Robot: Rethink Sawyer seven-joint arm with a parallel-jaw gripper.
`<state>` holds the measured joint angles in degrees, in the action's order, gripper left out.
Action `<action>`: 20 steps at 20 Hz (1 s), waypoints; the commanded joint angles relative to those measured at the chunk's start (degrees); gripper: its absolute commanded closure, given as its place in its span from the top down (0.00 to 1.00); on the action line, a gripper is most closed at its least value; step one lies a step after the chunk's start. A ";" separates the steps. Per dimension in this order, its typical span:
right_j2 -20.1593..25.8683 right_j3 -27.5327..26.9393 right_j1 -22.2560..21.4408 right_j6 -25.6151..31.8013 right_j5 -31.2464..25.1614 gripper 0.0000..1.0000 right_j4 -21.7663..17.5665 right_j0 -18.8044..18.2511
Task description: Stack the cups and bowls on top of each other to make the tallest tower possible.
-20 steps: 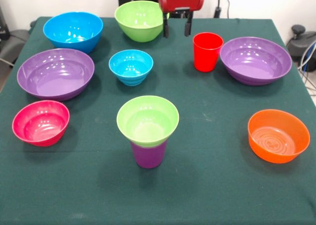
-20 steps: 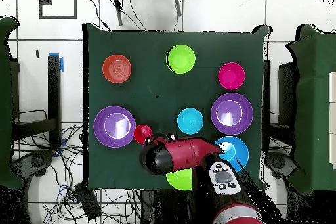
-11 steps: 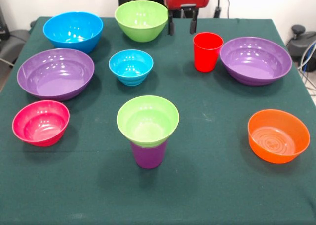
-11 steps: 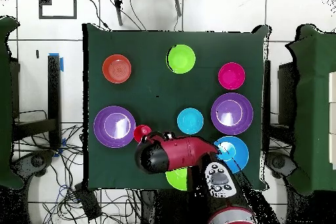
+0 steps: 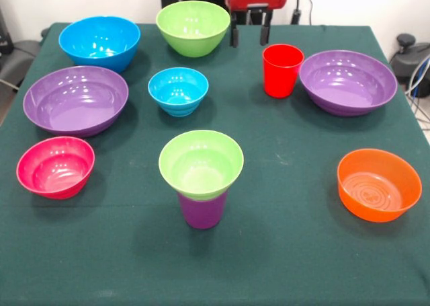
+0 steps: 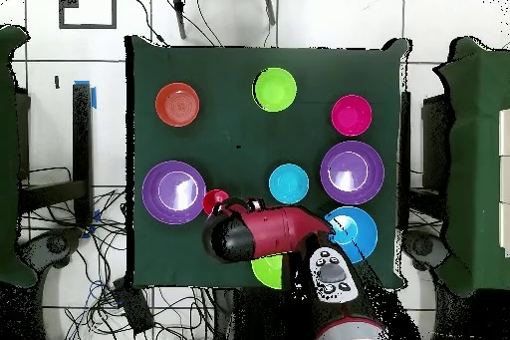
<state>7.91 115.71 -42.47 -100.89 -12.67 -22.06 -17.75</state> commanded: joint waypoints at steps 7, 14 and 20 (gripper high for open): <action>3.01 -1.37 3.29 -7.16 -1.16 1.00 2.86 4.42; 2.00 -1.95 4.00 -7.87 0.10 1.00 3.06 5.77; 2.68 -1.92 4.51 -6.60 1.29 1.00 2.14 4.26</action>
<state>7.92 115.70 -42.08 -100.89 -12.67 -20.88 -13.26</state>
